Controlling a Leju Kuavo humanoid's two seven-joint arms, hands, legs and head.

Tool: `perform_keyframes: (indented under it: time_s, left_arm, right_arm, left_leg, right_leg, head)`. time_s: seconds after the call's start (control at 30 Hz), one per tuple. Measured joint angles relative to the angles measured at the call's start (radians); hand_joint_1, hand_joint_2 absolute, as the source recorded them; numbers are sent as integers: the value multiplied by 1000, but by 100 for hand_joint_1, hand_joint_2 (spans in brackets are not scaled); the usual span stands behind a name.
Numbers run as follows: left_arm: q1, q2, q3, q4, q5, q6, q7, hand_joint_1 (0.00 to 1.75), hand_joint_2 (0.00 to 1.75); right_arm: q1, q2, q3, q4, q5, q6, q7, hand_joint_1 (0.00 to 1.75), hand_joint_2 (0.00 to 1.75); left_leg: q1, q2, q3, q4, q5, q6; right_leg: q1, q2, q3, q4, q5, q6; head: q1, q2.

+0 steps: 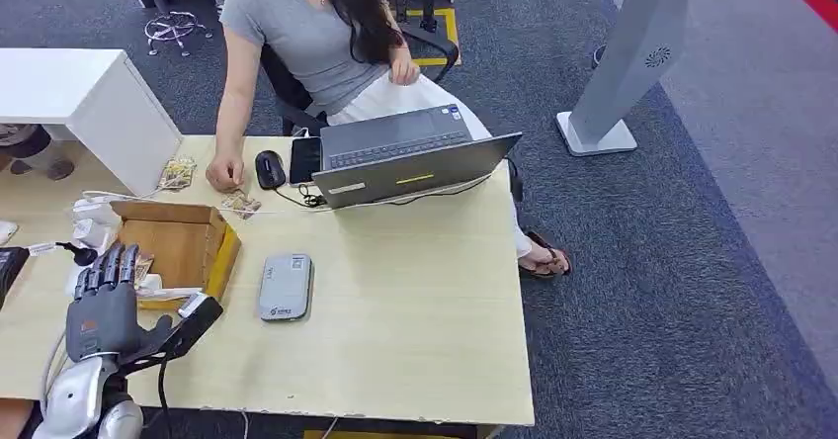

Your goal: Pass the card to the sensor for recognition and then transmit it.

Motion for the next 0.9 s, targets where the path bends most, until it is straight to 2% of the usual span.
perform_keyframes:
  time_s: [0.6, 0.9]
  left_arm:
    - [-47, 0, 19, 86, 11, -13, 0, 0, 175]
    - [-68, -2, 19, 128, 18, -12, -18, 0, 175]
  right_arm:
    - [-2, 0, 1, 0, 18, 10, 0, 0, 175]
    - [-3, 0, 2, 0, 29, 10, 0, 0, 175]
  left_leg:
    - [0, 0, 0, 0, 0, 0]
    - [0, 0, 0, 0, 0, 0]
  right_leg:
    - [0, 0, 0, 0, 0, 0]
    - [0, 0, 0, 0, 0, 0]
  head:
    - [0, 0]
    - [0, 0]
